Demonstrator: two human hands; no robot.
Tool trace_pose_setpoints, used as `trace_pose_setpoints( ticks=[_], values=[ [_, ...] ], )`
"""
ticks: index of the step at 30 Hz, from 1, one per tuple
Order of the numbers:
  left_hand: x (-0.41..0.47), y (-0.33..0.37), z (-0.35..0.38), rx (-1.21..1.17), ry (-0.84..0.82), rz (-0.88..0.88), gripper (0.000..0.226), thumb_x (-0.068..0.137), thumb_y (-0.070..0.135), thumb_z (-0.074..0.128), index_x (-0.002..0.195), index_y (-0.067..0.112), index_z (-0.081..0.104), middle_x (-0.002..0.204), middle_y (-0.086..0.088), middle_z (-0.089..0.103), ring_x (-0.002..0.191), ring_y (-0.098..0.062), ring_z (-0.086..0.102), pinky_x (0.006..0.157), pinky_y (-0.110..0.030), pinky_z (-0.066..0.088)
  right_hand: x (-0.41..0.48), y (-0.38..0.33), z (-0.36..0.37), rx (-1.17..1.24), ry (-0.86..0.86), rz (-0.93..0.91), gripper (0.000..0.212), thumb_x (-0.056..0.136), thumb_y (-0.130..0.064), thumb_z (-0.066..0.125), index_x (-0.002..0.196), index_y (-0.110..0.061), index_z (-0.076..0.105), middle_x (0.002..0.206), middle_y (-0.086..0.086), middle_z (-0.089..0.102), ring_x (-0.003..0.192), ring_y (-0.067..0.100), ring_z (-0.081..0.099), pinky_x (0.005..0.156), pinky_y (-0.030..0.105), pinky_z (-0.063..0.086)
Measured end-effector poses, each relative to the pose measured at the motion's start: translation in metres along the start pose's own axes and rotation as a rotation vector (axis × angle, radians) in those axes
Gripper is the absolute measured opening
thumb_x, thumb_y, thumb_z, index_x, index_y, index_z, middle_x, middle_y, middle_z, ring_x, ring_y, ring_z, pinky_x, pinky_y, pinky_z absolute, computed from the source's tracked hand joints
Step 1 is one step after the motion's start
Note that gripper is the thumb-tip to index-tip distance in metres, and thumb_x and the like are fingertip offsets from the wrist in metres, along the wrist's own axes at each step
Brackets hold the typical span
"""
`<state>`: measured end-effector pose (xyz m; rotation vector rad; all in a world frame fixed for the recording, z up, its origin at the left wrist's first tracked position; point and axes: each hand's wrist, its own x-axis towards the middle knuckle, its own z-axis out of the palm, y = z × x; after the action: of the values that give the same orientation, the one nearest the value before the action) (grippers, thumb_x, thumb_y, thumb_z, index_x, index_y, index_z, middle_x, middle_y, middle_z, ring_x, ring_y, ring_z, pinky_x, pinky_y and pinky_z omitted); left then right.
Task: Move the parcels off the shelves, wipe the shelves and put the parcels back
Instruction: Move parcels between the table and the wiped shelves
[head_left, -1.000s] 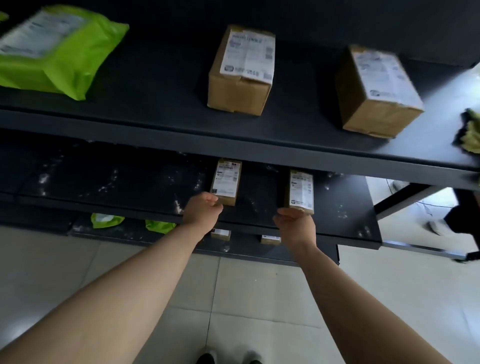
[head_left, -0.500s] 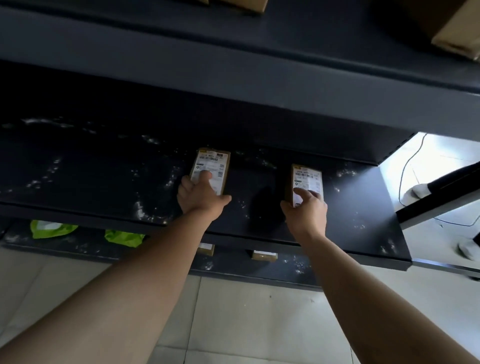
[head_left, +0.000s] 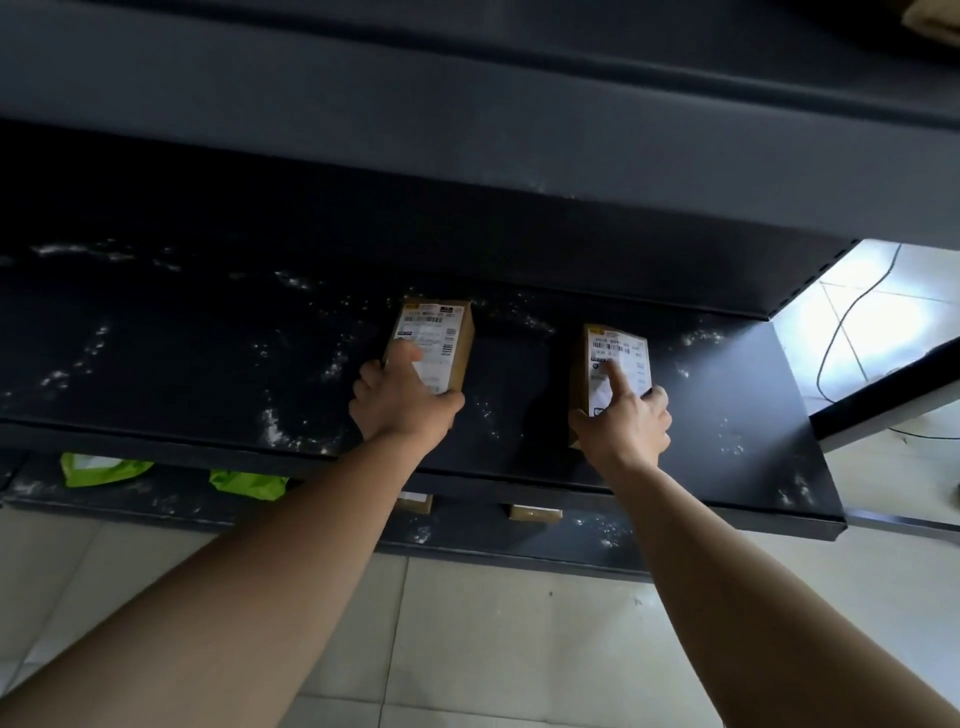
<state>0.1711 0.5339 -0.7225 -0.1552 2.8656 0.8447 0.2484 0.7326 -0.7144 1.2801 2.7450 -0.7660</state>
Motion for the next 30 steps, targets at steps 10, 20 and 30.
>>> trace_pose_setpoints(
  ticks=[10, 20, 30],
  values=[
    [-0.078, 0.022, -0.048, 0.039, -0.109, 0.068, 0.066, 0.064, 0.045, 0.073, 0.117, 0.033, 0.036, 0.117, -0.005, 0.045, 0.103, -0.024, 0.045, 0.084, -0.036, 0.038, -0.078, 0.004, -0.046, 0.063, 0.006, -0.019, 0.055, 0.082, -0.040, 0.068, 0.129, -0.043, 0.041, 0.134, 0.010, 0.031, 0.115, 0.034, 0.040, 0.098, 0.046, 0.040],
    [-0.183, 0.079, -0.122, 0.025, -0.314, 0.183, 0.065, 0.063, 0.045, 0.075, 0.112, 0.040, 0.032, 0.121, 0.000, 0.041, 0.106, -0.022, 0.043, 0.083, -0.032, 0.038, -0.189, 0.022, -0.166, 0.140, 0.043, 0.158, 0.069, 0.081, -0.040, 0.068, 0.141, -0.042, 0.034, 0.143, 0.011, 0.029, 0.126, 0.034, 0.037, 0.104, 0.047, 0.039],
    [-0.270, 0.157, -0.179, 0.022, -0.442, 0.384, 0.059, 0.067, 0.053, 0.070, 0.112, 0.048, 0.033, 0.125, -0.002, 0.041, 0.106, -0.023, 0.046, 0.088, -0.038, 0.046, -0.283, 0.061, -0.276, 0.315, 0.210, 0.314, 0.073, 0.077, -0.037, 0.067, 0.143, -0.038, 0.036, 0.146, 0.007, 0.028, 0.131, 0.029, 0.034, 0.108, 0.046, 0.035]
  ],
)
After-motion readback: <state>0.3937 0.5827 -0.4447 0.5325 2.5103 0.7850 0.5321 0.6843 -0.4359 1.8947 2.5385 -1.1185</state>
